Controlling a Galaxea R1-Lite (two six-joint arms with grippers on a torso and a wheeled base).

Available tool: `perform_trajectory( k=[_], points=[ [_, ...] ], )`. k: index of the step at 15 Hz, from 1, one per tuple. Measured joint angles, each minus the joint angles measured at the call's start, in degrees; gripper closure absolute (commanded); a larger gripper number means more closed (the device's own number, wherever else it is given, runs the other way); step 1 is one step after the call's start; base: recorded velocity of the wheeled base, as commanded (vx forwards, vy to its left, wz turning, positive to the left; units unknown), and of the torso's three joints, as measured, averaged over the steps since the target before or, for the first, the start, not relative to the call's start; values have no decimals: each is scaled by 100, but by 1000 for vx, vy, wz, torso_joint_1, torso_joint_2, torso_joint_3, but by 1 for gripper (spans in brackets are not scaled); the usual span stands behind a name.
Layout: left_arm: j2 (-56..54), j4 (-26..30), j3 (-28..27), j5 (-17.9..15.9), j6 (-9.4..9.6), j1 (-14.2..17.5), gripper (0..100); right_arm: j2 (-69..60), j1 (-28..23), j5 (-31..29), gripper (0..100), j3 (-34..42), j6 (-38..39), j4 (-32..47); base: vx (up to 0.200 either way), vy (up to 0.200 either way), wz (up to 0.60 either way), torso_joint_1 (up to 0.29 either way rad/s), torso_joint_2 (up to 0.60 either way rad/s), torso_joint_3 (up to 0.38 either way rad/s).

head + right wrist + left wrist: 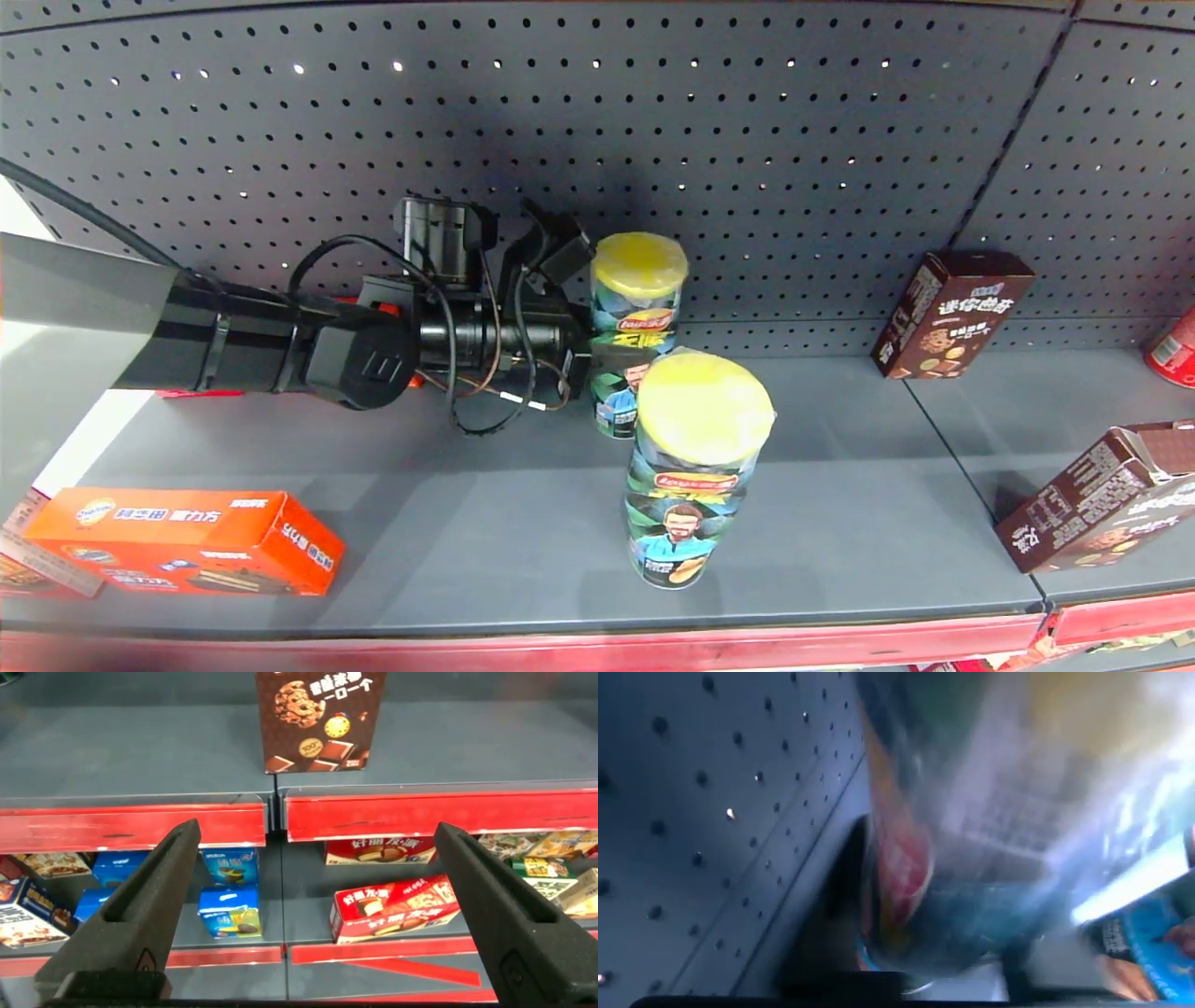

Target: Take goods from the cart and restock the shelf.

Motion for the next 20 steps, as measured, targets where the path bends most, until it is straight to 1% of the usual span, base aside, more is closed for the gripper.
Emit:
perform_trajectory(
  k=[2,4,5,7,9,10,11,12,13,14,17,18,19,20],
  points=[
    [-13,-184,2,27,-44,4,0,0,-4,4,0,0,0,0,0,0,0,0,0,0],
    [-74,-191,46,74,-46,22,0,0,0,4,0,0,2,0,0,0,0,0,0,0],
    [-155,-202,154,132,-46,45,0,0,0,2,0,0,0,0,0,0,0,0,0,0],
    [-383,-205,532,257,-28,94,0,0,0,4,0,0,0,-2,0,0,0,0,0,0],
    [-728,-227,1089,553,-13,138,0,0,-1,2,0,0,-2,0,0,0,0,0,0,0],
    [-916,-282,1378,846,-11,146,0,0,-4,4,0,0,0,0,0,0,0,0,0,0],
    [-1128,-402,1712,1224,-9,138,0,0,-4,2,0,0,2,0,0,0,0,0,0,0],
    [-1312,-561,1998,1506,-6,128,0,0,-4,4,0,0,0,0,0,0,0,0,0,0],
    [-1477,-745,2266,1691,-9,119,0,0,-4,4,0,0,0,0,0,0,0,0,0,0],
    [-1643,-931,2527,2014,-11,107,0,0,-4,4,0,0,0,0,0,0,0,0,0,0],
    [-1954,-1076,2864,3107,-24,-22,0,0,0,4,0,0,2,0,0,0,0,0,0,0],
    [-2007,-1076,2900,3341,-22,-88,0,0,-1,4,0,0,0,0,0,0,0,0,0,0],
    [-2042,-1065,2922,3745,22,-143,0,0,-4,4,0,0,5,-2,0,0,0,0,0,0],
    [-2059,-1048,2925,4101,169,-182,0,0,-4,4,0,0,2,-2,0,0,0,0,0,0]
  ],
)
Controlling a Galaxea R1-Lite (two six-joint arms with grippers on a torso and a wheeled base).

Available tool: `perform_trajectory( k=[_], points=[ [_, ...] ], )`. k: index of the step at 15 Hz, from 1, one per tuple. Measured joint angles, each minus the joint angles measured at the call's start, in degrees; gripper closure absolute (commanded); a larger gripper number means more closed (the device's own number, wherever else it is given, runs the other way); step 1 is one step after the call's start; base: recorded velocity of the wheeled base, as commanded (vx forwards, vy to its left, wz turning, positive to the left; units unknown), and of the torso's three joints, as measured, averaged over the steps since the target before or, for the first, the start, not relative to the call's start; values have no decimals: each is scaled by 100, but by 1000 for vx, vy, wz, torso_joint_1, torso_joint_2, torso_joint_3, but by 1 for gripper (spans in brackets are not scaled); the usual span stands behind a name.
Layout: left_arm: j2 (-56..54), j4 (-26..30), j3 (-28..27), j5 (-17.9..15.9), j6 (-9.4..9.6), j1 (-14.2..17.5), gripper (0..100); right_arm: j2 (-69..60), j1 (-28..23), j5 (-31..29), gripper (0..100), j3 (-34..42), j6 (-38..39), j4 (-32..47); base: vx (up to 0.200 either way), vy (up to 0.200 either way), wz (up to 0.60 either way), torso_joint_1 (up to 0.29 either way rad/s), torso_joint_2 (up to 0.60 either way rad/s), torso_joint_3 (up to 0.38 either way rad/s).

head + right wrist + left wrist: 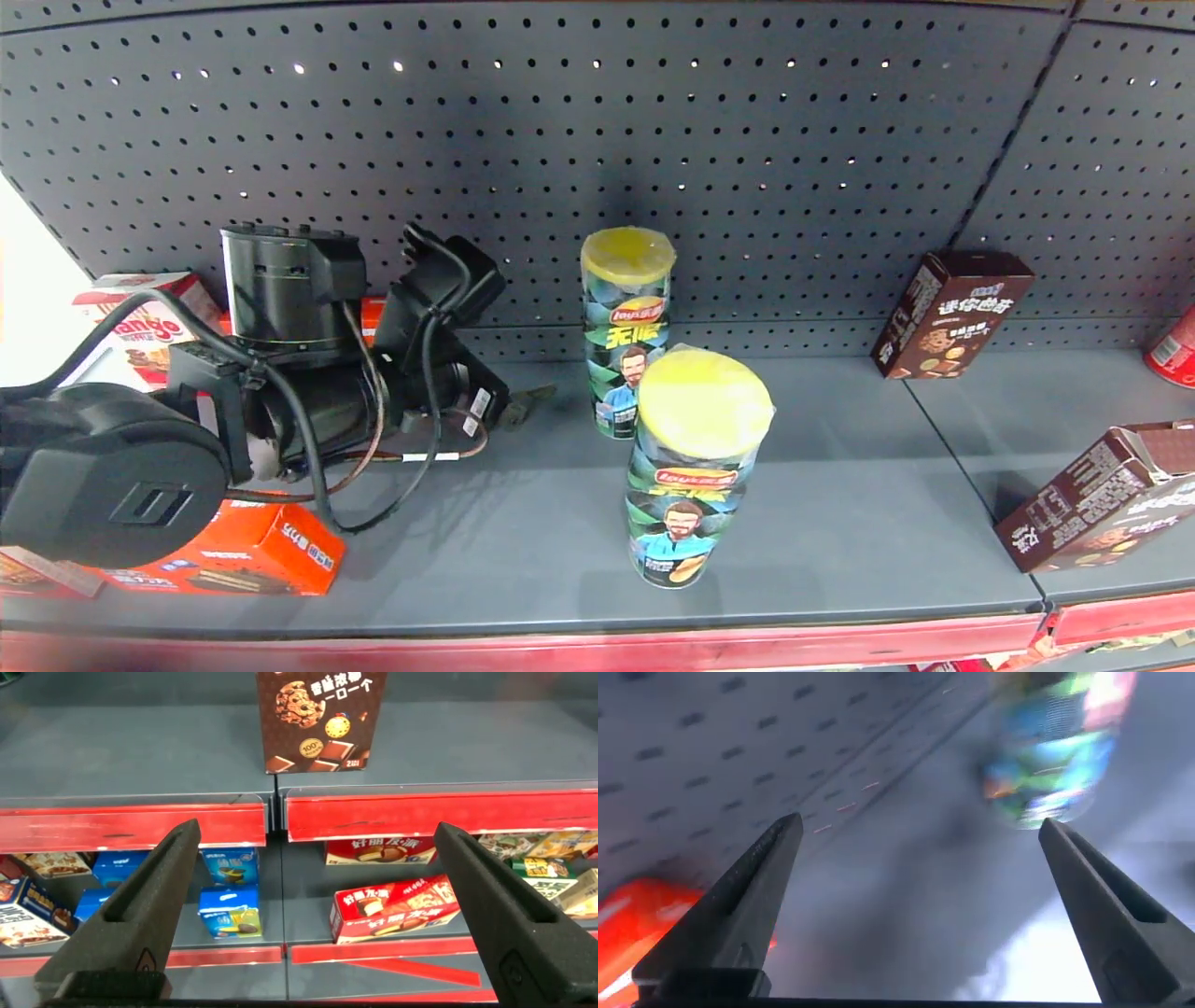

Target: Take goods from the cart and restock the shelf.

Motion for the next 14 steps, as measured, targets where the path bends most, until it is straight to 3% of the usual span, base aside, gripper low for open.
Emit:
perform_trajectory(
  k=[2,3,14],
  points=[
    [57,-35,-13,557,257,-46,0,0,0,0,0,0,0,2,0,0,0,0,0,0],
    [102,-38,-41,683,293,-72,0,0,0,2,0,0,0,2,0,0,0,0,0,0],
    [997,-22,-975,890,274,-472,0,0,4,-1,0,0,-2,2,0,0,0,0,0,0]
  ],
)
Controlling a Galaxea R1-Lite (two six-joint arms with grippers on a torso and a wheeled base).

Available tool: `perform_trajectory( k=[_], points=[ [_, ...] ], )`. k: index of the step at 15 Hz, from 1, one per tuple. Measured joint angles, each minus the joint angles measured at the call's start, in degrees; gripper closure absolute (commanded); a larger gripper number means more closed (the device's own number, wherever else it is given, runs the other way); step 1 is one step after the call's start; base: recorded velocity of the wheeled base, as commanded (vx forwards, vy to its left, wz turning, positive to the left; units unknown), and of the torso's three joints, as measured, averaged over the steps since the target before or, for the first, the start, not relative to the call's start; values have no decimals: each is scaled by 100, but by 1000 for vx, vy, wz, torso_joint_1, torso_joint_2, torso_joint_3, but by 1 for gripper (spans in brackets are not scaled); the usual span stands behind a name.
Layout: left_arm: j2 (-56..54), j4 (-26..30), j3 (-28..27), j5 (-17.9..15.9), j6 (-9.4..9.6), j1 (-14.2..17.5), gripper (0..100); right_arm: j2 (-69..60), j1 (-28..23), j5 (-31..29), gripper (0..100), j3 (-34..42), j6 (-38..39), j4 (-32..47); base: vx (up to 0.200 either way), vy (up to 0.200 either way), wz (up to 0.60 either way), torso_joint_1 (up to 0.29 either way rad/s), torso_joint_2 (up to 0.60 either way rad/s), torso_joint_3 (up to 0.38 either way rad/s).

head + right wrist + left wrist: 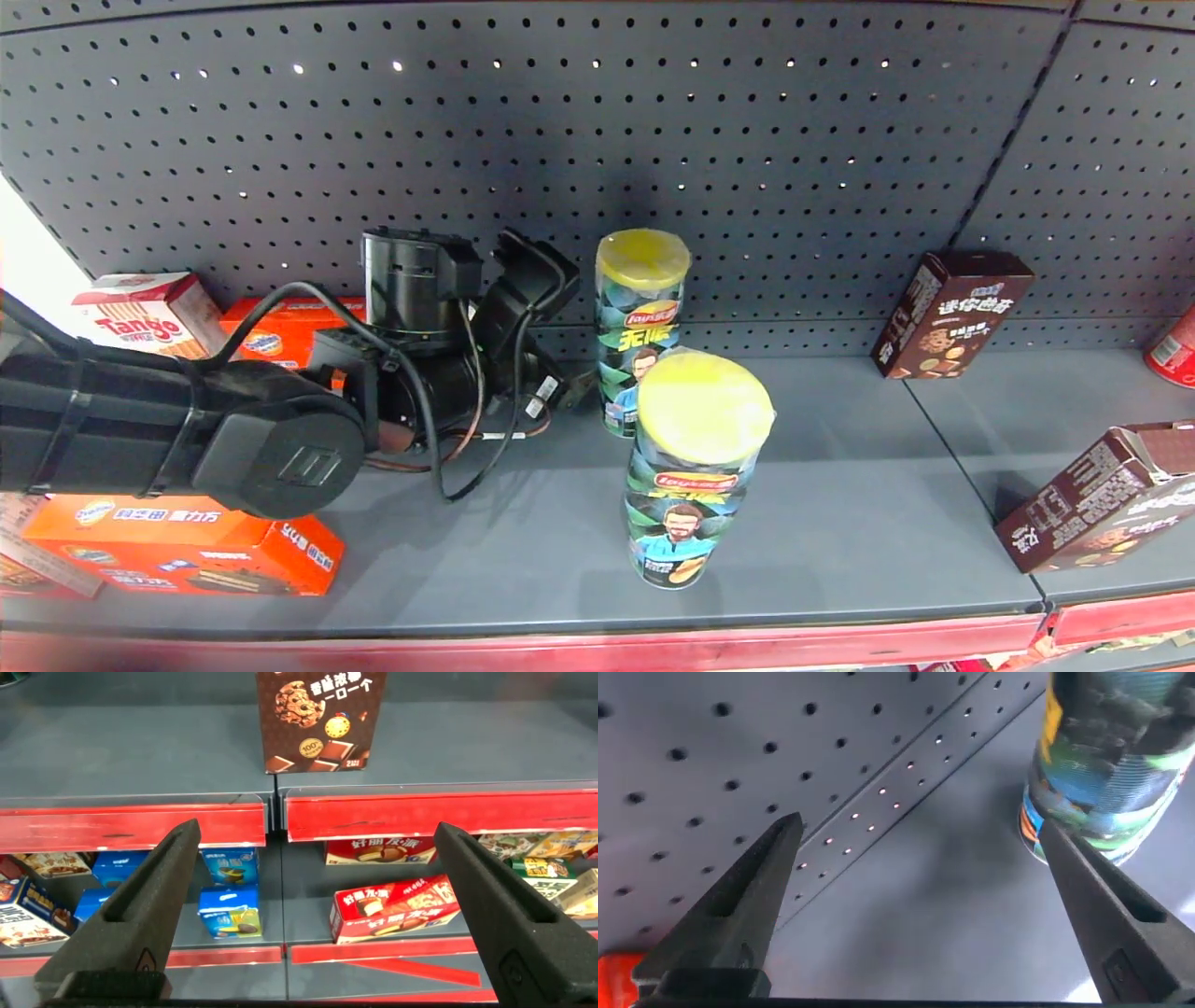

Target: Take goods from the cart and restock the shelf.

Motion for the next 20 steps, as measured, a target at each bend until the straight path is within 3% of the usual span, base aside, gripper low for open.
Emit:
perform_trajectory(
  k=[5,8,11,18,20],
  points=[
    [246,-2,-244,-2,-24,-44,0,0,0,0,0,0,0,0,0,0,0,0,0,0],
    [221,-11,-210,0,-156,-41,0,0,-4,1,0,0,0,0,0,0,0,0,0,0],
    [-140,24,-6,80,-160,39,0,0,-4,1,0,0,2,0,0,0,0,0,0,0],
    [-2011,-17,1518,83,-187,285,0,0,0,1,0,0,0,0,0,0,0,0,0,0],
    [-2497,-41,1979,85,-318,304,0,0,0,4,0,0,2,-2,0,0,0,0,0,0]
  ],
)
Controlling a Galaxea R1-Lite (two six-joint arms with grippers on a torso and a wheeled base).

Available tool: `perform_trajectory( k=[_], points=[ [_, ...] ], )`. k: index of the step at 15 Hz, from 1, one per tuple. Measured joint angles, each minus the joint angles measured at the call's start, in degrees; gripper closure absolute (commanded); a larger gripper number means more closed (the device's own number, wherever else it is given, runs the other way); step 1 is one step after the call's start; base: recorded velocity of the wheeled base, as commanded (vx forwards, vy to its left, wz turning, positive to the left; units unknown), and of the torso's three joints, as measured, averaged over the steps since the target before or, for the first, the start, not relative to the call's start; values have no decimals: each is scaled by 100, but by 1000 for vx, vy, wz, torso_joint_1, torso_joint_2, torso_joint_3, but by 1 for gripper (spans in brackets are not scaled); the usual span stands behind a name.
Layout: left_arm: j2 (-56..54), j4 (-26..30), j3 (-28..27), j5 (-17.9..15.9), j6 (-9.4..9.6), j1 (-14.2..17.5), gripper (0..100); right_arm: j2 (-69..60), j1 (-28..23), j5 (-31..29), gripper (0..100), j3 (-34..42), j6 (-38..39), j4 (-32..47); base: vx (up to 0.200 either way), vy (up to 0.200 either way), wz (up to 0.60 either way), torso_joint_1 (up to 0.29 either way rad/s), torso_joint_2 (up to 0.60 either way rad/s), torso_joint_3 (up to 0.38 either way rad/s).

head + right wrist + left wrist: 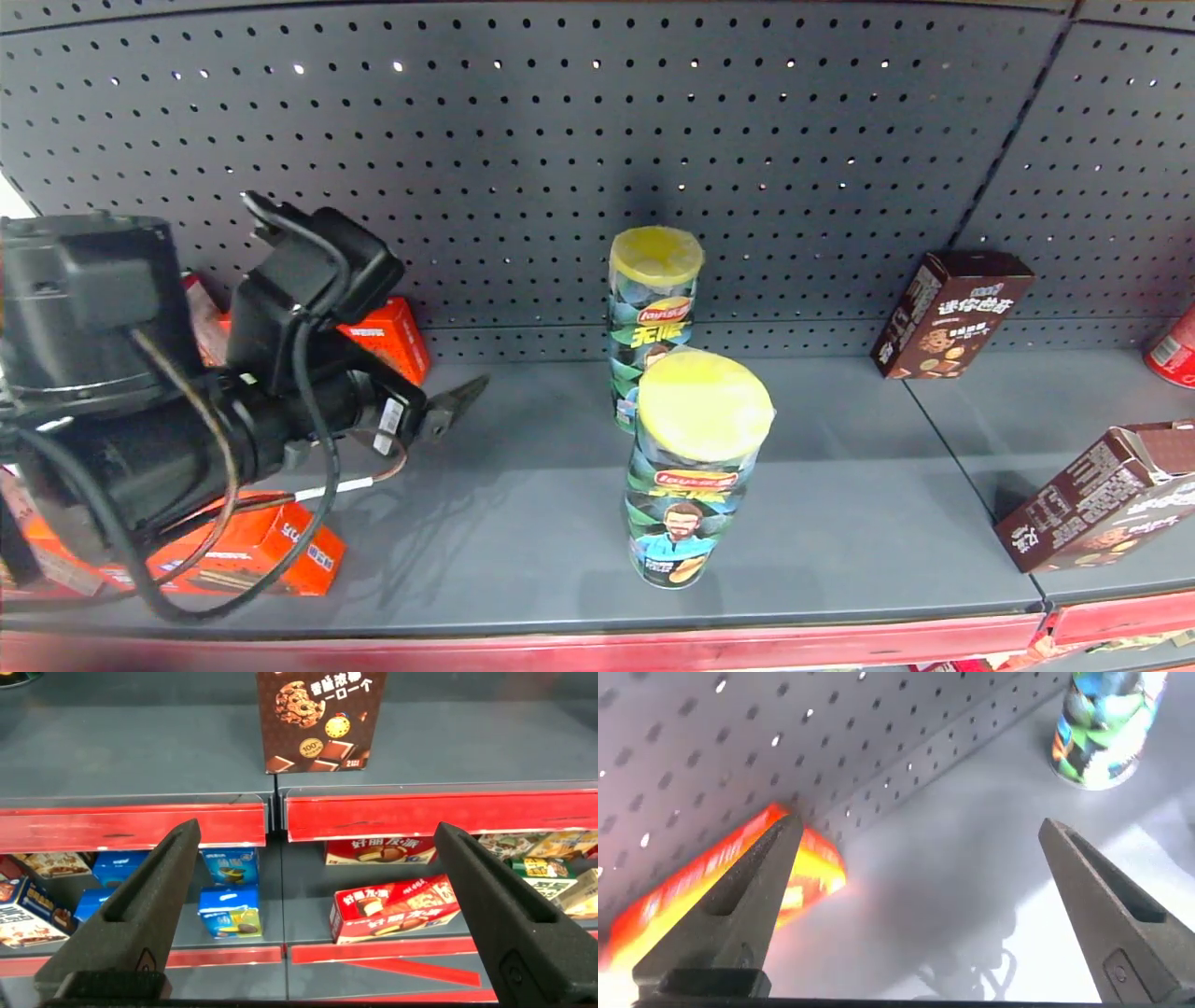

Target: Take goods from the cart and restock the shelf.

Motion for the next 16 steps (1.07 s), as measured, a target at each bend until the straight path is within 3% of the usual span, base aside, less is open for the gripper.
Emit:
perform_trajectory(
  k=[1,4,8,11,16],
  points=[
    [-215,0,177,17,-112,13,0,0,0,7,0,0,-2,2,0,0,0,0,0,0],
    [-621,-22,490,112,-176,166,0,0,2,21,0,0,-20,11,0,0,0,0,0,0],
    [-786,-662,926,38,-191,350,0,40,7,27,0,-127,69,2,0,0,0,0,0,0],
    [-816,-950,1265,-46,-194,358,0,798,55,60,0,-1108,333,-11,0,0,0,0,0,0],
    [-898,-972,1436,-73,-200,384,0,3629,354,633,0,-3185,-33,-361,0,0,0,0,0,0]
  ],
)
